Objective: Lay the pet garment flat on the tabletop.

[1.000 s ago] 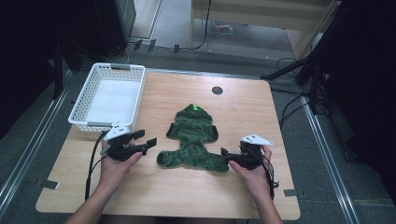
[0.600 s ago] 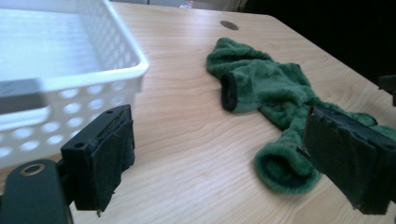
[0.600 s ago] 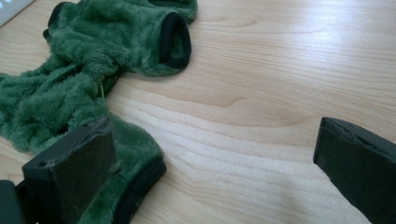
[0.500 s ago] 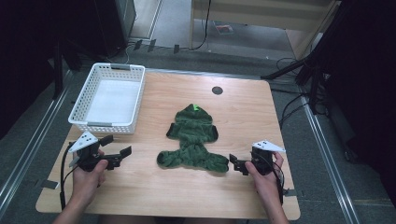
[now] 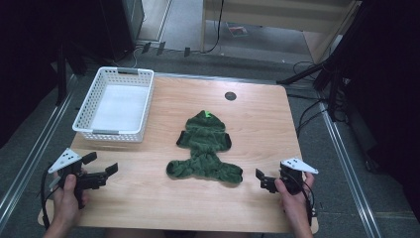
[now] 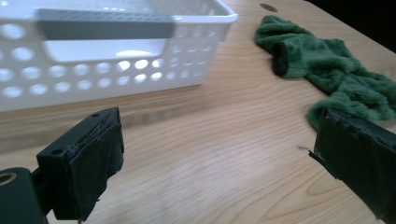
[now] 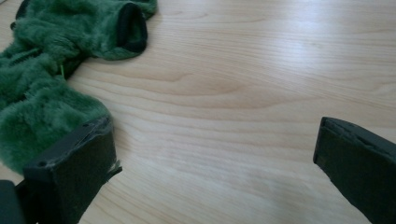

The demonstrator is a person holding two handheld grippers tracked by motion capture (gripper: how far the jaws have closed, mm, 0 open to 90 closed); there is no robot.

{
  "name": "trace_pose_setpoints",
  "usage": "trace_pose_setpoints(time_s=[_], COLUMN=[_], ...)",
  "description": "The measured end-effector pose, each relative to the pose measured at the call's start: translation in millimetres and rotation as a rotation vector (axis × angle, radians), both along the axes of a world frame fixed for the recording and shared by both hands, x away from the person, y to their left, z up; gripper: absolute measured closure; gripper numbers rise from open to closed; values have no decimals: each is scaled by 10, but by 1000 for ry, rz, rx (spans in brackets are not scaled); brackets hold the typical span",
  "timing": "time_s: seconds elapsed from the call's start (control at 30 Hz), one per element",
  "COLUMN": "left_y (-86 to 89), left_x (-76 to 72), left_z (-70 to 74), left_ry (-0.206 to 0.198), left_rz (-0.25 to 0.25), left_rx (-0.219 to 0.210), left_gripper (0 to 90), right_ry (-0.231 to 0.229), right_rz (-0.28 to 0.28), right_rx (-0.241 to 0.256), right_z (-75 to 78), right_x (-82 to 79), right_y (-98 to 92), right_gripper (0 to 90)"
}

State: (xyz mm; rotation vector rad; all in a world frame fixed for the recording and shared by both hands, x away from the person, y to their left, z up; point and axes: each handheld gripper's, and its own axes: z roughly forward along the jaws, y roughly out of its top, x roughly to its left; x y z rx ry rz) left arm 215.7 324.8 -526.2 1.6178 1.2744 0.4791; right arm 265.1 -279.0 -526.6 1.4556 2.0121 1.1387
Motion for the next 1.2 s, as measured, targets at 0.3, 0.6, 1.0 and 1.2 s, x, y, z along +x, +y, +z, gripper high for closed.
trace_pose_setpoints(time_s=[0.3,0.6,1.0,1.2], left_y=[294,478,511,496], left_x=[-113,-220,-247,-244], left_z=[-90,-187,-246,-257], left_ry=[14,25,12,15], left_rz=[63,88,77,74], left_rx=[22,76,62,75], left_gripper=[17,17,17,17], right_ry=[14,23,6,11], right_rz=[-64,-88,-99,-98], right_rx=[12,5,9,1], right_z=[-121,-176,-220,-224], right_x=[-132,-273,-338,-342], right_y=[-319,-521,-551,-532], right_gripper=[0,0,0,0])
